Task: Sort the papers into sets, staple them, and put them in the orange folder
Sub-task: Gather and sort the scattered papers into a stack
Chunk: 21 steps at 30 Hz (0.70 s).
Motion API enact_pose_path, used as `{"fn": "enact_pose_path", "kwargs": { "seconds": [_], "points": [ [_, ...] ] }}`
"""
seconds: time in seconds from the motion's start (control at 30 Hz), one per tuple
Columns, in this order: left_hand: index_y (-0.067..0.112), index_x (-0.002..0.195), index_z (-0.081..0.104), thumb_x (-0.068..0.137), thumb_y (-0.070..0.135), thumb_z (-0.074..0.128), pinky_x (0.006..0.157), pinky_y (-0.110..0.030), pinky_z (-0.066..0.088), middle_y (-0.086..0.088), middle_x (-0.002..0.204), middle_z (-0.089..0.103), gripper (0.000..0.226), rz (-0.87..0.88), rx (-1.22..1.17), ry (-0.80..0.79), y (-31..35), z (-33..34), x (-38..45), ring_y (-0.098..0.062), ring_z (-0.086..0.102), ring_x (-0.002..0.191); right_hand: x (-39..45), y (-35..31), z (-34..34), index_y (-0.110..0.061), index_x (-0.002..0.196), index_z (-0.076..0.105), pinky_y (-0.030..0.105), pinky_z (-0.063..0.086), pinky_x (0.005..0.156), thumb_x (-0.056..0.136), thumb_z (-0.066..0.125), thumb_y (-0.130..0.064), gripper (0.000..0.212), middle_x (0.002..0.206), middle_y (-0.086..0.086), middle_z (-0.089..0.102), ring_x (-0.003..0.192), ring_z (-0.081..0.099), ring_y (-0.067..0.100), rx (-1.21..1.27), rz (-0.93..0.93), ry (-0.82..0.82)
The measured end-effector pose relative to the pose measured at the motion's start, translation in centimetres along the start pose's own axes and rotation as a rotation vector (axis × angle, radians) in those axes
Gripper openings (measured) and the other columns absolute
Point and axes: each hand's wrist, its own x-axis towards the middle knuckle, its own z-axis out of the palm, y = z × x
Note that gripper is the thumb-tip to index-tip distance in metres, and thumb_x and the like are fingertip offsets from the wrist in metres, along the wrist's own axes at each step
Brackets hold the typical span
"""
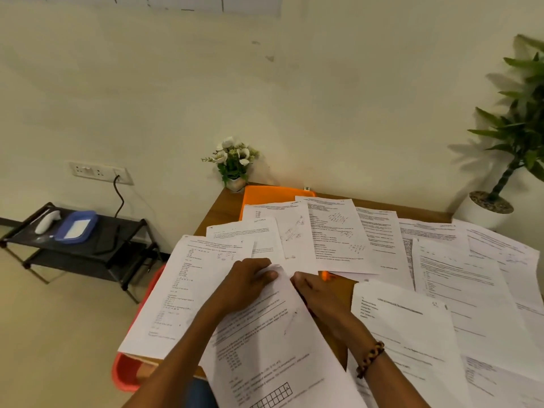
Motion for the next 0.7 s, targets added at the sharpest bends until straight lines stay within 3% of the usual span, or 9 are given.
{"fn": "enact_pose_path", "kwargs": {
  "seconds": [0.1, 0.23, 0.33, 0.43, 0.57, 0.7],
  "points": [
    [0.03, 0.07, 0.051, 0.101, 0.038, 0.056, 0.063, -0.011, 0.034, 0.015, 0.067, 0.054, 0.032, -0.032, 0.054, 0.019, -1.4, -2.0, -1.0, -0.002, 0.053, 0.063, 2.0, -0.7, 1.5, -0.018, 0.097, 0.067, 0.028, 0.061, 0.07, 0.107, 0.048, -0.035, 0.028, 0.093, 0.002, 0.074, 0.086, 0.072, 0.018, 0.043, 0.073, 0.0],
    [0.026, 0.078, 0.06, 0.1, 0.043, 0.056, 0.069, -0.017, 0.038, 0.015, 0.075, 0.061, 0.028, -0.112, 0.058, 0.017, -4.2, -3.8, -1.8, -0.008, 0.058, 0.069, 5.1, -0.7, 3.9, -0.011, 0.103, 0.065, 0.042, 0.064, 0.079, 0.102, 0.06, -0.026, 0.015, 0.087, 0.009, 0.077, 0.077, 0.076, 0.024, 0.034, 0.134, -0.007],
    [0.032, 0.079, 0.06, 0.096, 0.055, 0.053, 0.077, -0.025, 0.047, 0.019, 0.08, 0.063, 0.029, -0.18, 0.099, 0.008, -7.0, -3.8, -2.0, -0.009, 0.062, 0.076, 6.4, -1.0, 5.2, -0.012, 0.102, 0.062, 0.043, 0.065, 0.076, 0.1, 0.062, -0.023, 0.011, 0.086, 0.011, 0.076, 0.073, 0.076, 0.024, -0.014, 0.114, 0.032],
    [0.039, 0.083, 0.059, 0.095, 0.06, 0.051, 0.079, -0.023, 0.043, 0.025, 0.084, 0.06, 0.026, -0.206, 0.103, -0.017, -7.8, -3.2, -2.3, -0.008, 0.063, 0.08, 7.2, -1.3, 5.9, -0.013, 0.105, 0.058, 0.04, 0.065, 0.077, 0.1, 0.061, -0.024, 0.013, 0.09, 0.011, 0.074, 0.075, 0.074, 0.021, -0.064, 0.093, 0.056],
    [0.037, 0.094, 0.066, 0.096, 0.062, 0.049, 0.078, -0.017, 0.041, 0.027, 0.088, 0.061, 0.03, -0.203, 0.112, -0.038, -6.9, -3.4, -2.2, -0.007, 0.064, 0.083, 8.6, -1.6, 6.8, -0.016, 0.106, 0.053, 0.037, 0.058, 0.085, 0.096, 0.063, -0.034, 0.022, 0.099, 0.004, 0.066, 0.093, 0.067, 0.022, -0.25, 0.05, 0.076],
    [0.037, 0.085, 0.063, 0.094, 0.065, 0.048, 0.076, -0.017, 0.043, 0.022, 0.081, 0.064, 0.033, -0.189, 0.077, -0.064, -6.5, -3.4, -2.3, -0.009, 0.065, 0.077, 9.6, -2.1, 7.8, -0.014, 0.106, 0.049, 0.034, 0.049, 0.077, 0.095, 0.064, -0.033, 0.026, 0.099, 0.002, 0.06, 0.095, 0.061, 0.023, -0.319, 0.033, 0.124]
  ]
}}
